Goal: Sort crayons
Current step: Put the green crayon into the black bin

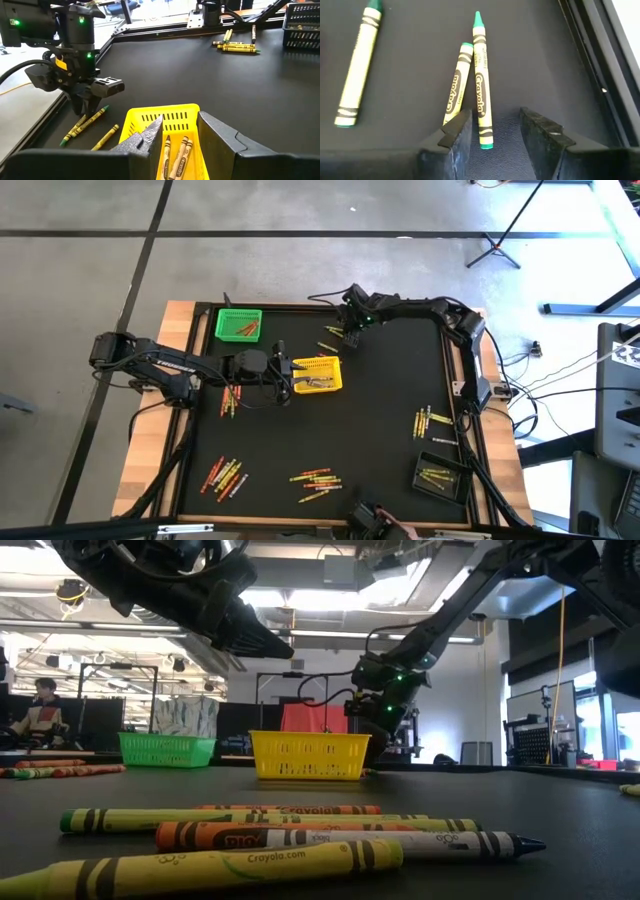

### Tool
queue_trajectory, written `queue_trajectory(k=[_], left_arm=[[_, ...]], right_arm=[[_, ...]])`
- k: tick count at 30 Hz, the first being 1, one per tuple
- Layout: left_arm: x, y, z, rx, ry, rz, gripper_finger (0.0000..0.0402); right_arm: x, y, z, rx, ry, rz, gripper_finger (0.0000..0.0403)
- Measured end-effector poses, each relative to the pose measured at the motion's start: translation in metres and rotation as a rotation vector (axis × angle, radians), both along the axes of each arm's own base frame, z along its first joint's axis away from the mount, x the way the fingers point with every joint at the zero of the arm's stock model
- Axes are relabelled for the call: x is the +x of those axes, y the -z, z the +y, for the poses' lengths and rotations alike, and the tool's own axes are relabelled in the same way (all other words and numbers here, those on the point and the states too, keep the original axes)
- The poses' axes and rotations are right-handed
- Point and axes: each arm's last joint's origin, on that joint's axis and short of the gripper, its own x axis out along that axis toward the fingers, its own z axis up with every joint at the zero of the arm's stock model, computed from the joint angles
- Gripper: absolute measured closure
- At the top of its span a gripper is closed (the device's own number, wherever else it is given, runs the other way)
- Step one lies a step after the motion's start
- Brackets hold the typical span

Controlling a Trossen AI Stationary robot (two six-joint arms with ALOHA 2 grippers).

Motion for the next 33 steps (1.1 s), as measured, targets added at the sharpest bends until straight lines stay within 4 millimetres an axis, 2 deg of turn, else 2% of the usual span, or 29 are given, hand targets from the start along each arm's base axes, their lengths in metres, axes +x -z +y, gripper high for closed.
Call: queue_trajectory(k=[3, 6, 15, 17, 22, 26, 30, 33], left_arm=[[0.000, 0.000, 0.000, -0.001, 0.001, 0.001, 0.0295], [0.000, 0.000, 0.000, -0.001, 0.002, 0.001, 0.0295], [0.000, 0.000, 0.000, -0.001, 0.004, 0.001, 0.0295], [0.000, 0.000, 0.000, -0.001, 0.004, 0.002, 0.0295], [0.000, 0.000, 0.000, -0.003, 0.003, 0.001, 0.0295], [0.000, 0.000, -0.001, -0.034, -0.006, -0.006, 0.0295], [0.001, 0.000, -0.004, -0.068, -0.007, -0.023, 0.0295], [0.002, -0.003, -0.007, -0.116, -0.011, -0.064, 0.0295]], right_arm=[[0.000, 0.000, 0.000, -0.012, -0.003, 0.014, 0.0240], [-0.001, 0.001, 0.000, -0.009, -0.006, 0.021, 0.0262], [-0.001, 0.002, 0.001, -0.005, -0.015, 0.028, 0.0385], [-0.001, 0.002, 0.001, -0.006, -0.015, 0.031, 0.0394], [-0.002, -0.002, 0.002, -0.022, -0.027, 0.031, 0.0376], [-0.005, -0.018, 0.008, -0.075, -0.010, 0.058, 0.0384], [-0.005, -0.059, 0.016, -0.170, 0.003, -0.007, 0.0391], [-0.007, -0.081, 0.031, -0.176, 0.000, -0.018, 0.0386]])
